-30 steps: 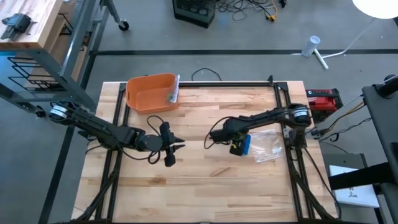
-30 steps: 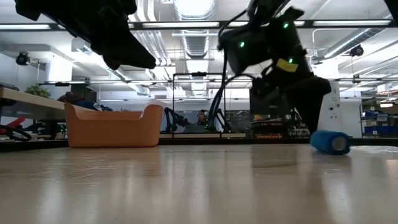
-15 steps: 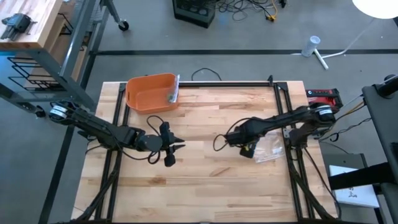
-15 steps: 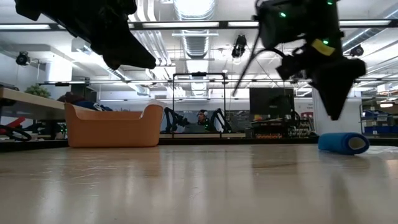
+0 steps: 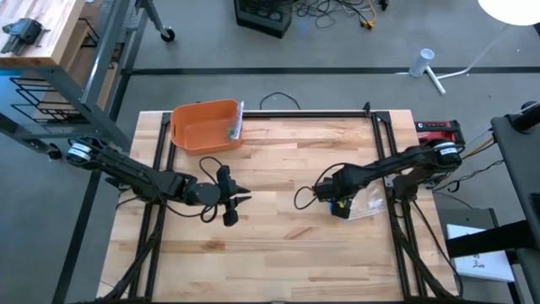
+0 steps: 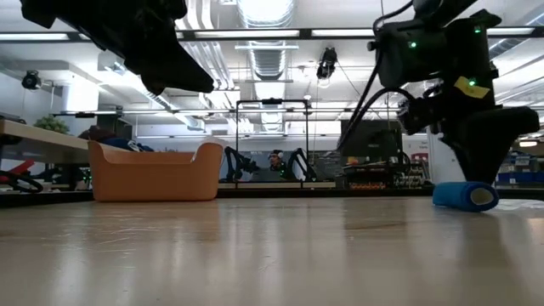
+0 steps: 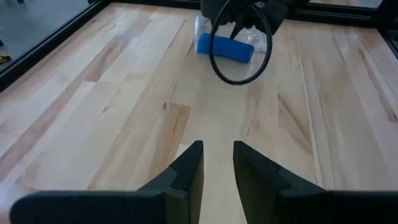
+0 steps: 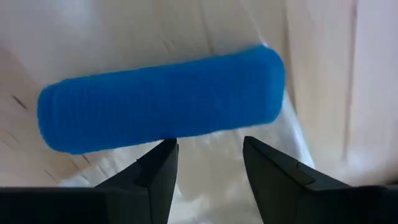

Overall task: Roll bandage
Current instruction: Roll the blue bandage

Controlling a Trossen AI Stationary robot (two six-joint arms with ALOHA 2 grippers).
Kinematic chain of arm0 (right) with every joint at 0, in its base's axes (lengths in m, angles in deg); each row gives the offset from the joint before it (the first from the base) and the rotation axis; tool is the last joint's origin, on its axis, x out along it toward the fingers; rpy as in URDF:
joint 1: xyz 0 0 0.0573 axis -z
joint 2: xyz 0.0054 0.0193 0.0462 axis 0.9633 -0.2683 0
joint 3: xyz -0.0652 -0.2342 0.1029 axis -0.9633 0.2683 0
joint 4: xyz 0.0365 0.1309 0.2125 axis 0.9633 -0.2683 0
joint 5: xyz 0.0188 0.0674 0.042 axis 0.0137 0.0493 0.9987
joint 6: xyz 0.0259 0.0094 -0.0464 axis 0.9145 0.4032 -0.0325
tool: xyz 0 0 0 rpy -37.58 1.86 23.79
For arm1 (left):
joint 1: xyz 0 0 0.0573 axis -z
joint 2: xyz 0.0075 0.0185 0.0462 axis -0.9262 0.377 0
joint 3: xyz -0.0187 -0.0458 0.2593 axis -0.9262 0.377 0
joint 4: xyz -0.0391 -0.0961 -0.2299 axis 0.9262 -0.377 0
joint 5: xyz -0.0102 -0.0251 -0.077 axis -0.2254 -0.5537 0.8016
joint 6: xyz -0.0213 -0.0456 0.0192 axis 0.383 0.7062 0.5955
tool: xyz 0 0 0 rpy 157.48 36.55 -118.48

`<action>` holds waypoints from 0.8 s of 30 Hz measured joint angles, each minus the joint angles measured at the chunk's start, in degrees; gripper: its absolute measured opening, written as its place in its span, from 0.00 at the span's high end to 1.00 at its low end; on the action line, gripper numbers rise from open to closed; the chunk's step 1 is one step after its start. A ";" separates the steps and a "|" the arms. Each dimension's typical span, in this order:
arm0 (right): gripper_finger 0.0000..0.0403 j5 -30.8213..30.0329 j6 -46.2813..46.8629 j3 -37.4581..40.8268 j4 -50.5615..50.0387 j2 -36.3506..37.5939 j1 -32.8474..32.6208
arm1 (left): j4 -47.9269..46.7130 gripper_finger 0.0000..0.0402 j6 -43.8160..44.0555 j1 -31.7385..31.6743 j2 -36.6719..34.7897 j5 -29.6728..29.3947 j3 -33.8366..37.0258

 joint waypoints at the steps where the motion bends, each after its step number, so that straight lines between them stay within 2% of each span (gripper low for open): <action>1: 0.56 -0.01 -0.27 -0.42 -0.06 -0.64 0.00 | -0.01 0.81 0.00 -0.01 0.00 0.00 0.00; 16: 0.57 -0.61 -3.62 -8.89 0.11 -5.10 0.02 | 0.07 0.81 0.00 -0.01 0.00 0.00 0.00; 24: 0.57 -0.62 -4.53 -8.27 3.32 -6.42 0.04 | 0.09 0.81 -0.02 -0.01 0.00 0.00 0.00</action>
